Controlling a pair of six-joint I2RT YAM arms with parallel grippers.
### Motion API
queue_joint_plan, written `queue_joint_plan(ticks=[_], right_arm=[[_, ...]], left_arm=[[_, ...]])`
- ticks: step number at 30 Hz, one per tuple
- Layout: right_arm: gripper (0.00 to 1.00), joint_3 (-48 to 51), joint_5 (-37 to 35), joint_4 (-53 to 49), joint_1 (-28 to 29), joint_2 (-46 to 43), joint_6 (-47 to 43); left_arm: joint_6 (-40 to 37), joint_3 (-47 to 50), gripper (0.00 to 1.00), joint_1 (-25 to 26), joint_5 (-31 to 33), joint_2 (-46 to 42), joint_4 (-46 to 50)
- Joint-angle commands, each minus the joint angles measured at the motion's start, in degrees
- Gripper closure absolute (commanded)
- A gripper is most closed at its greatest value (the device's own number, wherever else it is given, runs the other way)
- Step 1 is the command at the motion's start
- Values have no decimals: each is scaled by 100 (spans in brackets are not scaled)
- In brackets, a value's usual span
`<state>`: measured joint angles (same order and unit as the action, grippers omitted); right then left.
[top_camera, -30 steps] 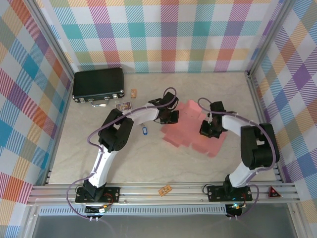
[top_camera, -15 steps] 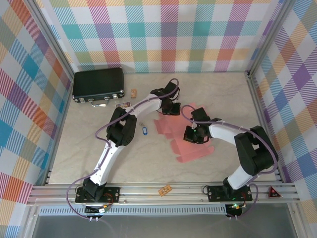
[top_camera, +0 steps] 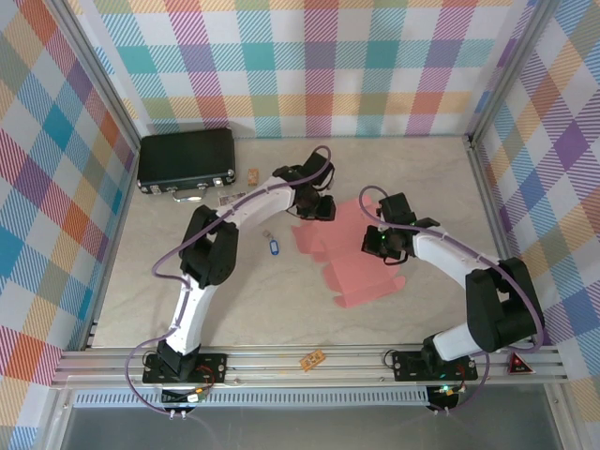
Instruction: Fold the paper box
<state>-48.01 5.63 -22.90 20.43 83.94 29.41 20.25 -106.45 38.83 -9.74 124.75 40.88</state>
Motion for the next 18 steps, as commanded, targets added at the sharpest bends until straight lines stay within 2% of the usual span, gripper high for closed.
queue_joint_plan(ticks=[1, 3, 6, 18], right_arm=[[99, -2, -9, -394, 9, 109, -457], [99, 103, 126, -408, 17, 148, -497], [99, 285, 260, -406, 39, 224, -491], [99, 896, 498, -41, 379, 245, -15]], left_arm=[[341, 568, 83, 124, 96, -258, -268], [435, 660, 92, 125, 116, -171, -266], [458, 657, 97, 121, -8, 16, -309], [298, -65, 100, 125, -364, 983, -311]])
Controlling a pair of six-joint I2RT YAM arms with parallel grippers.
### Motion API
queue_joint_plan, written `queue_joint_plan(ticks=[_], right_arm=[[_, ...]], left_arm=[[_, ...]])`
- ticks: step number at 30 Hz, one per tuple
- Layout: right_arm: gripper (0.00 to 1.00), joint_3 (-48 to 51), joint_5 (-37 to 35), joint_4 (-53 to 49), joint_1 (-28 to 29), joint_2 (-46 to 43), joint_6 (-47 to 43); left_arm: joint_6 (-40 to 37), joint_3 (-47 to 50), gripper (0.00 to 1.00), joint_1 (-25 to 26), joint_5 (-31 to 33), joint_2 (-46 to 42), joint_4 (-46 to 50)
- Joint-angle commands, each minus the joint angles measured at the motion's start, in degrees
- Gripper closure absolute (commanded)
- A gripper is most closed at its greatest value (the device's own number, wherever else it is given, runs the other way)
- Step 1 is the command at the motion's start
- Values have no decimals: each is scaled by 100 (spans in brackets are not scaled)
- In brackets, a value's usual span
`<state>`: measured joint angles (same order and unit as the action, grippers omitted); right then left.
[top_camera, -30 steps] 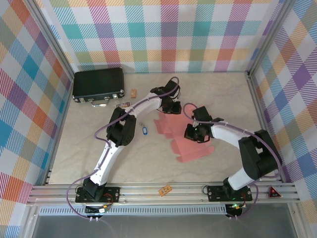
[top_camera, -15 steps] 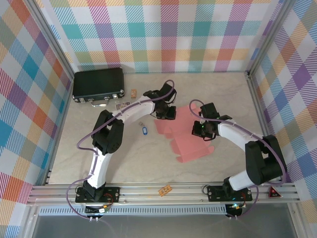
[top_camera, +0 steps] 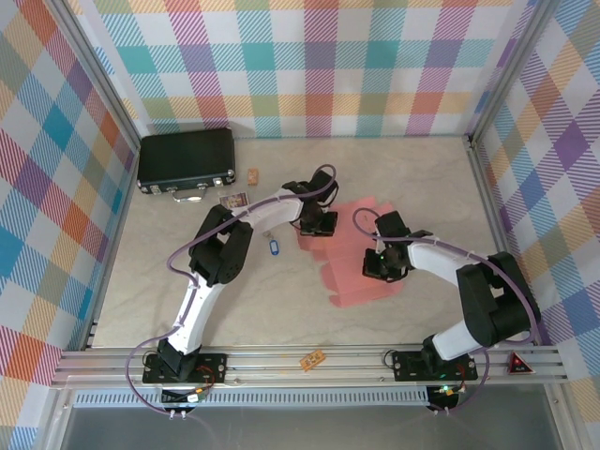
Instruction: Fold the paper box
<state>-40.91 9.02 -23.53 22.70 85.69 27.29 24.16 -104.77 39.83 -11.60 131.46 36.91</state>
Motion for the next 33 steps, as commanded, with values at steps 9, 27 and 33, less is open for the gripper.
queue_joint_plan(ticks=[9, 27, 33], right_arm=[[98, 228, 151, 169, 411, -97, 514], [83, -1269, 144, 192, -305, 357, -20], [81, -1363, 310, 552, -319, 839, -101]], left_arm=[[-366, -1027, 97, 24, -371, 650, 455], [-82, -1344, 66, -562, 685, -45, 78], [-147, -1773, 53, -765, 734, 251, 158]])
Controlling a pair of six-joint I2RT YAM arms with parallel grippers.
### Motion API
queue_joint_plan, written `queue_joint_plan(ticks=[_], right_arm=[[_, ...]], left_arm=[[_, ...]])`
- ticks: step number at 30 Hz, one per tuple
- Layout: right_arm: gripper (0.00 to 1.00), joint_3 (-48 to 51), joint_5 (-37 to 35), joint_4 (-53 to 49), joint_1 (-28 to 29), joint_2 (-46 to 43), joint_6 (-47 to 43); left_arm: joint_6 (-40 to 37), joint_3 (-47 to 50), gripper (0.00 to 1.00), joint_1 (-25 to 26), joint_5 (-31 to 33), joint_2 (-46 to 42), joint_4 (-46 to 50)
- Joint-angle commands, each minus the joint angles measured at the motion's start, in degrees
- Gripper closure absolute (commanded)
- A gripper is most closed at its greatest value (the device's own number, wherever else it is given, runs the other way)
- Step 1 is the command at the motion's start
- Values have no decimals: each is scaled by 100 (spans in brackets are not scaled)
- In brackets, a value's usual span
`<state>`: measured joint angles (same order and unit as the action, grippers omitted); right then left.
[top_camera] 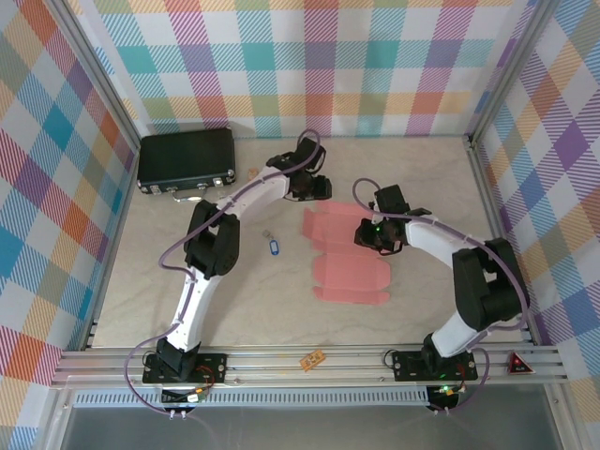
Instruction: Fold the paper box
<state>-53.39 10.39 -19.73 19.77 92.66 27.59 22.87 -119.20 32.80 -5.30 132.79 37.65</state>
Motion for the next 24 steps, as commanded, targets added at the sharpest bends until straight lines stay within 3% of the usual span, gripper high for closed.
queue_joint_plan(ticks=[1, 24], right_arm=[[81, -128, 143, 191, -33, 199, -147], [82, -155, 165, 242, -17, 721, -58]], left_arm=[[-33, -404, 53, -86, 71, 185, 115], [-182, -1049, 51, -186, -760, 987, 603]])
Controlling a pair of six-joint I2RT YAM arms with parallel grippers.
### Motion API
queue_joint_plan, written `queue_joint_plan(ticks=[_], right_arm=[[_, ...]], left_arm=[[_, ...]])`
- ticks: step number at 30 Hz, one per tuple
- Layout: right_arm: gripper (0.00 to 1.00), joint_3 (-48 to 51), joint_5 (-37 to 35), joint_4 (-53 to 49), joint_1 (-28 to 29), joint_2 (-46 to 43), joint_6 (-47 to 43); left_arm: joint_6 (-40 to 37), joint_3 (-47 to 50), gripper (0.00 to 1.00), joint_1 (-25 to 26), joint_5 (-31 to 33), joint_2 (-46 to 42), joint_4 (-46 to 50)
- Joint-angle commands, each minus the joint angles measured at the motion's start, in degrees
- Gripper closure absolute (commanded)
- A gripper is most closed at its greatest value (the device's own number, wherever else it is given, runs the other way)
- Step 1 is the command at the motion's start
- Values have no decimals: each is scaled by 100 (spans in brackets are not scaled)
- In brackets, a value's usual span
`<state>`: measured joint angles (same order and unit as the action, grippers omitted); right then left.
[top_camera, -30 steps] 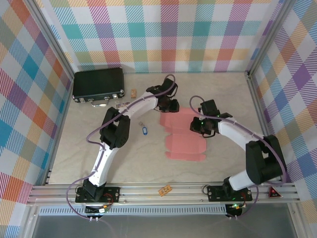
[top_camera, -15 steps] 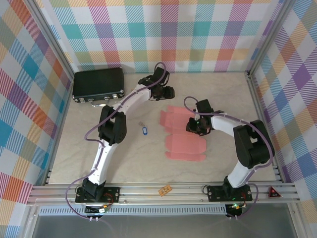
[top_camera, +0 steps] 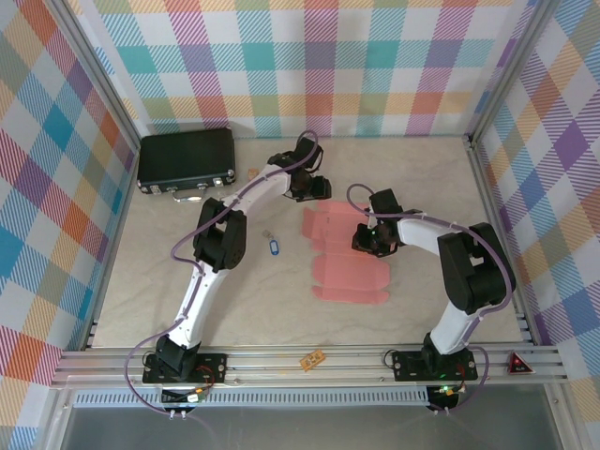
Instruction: Fold the paper box
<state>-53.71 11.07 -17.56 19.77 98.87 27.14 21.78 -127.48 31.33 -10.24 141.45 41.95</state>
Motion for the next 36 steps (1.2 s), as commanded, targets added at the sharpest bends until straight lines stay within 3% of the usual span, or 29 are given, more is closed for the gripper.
queue_joint_plan(ticks=[1, 18, 36], right_arm=[[82, -122, 106, 31, -19, 106, 5], [82, -201, 98, -30, -17, 183, 20], [82, -350, 191, -156, -21, 422, -24]], left_arm=[[-77, -233, 52, -40, -325, 144, 168], [-28, -337, 63, 3, -604, 84, 331], [-297, -352, 69, 267, -637, 51, 138]])
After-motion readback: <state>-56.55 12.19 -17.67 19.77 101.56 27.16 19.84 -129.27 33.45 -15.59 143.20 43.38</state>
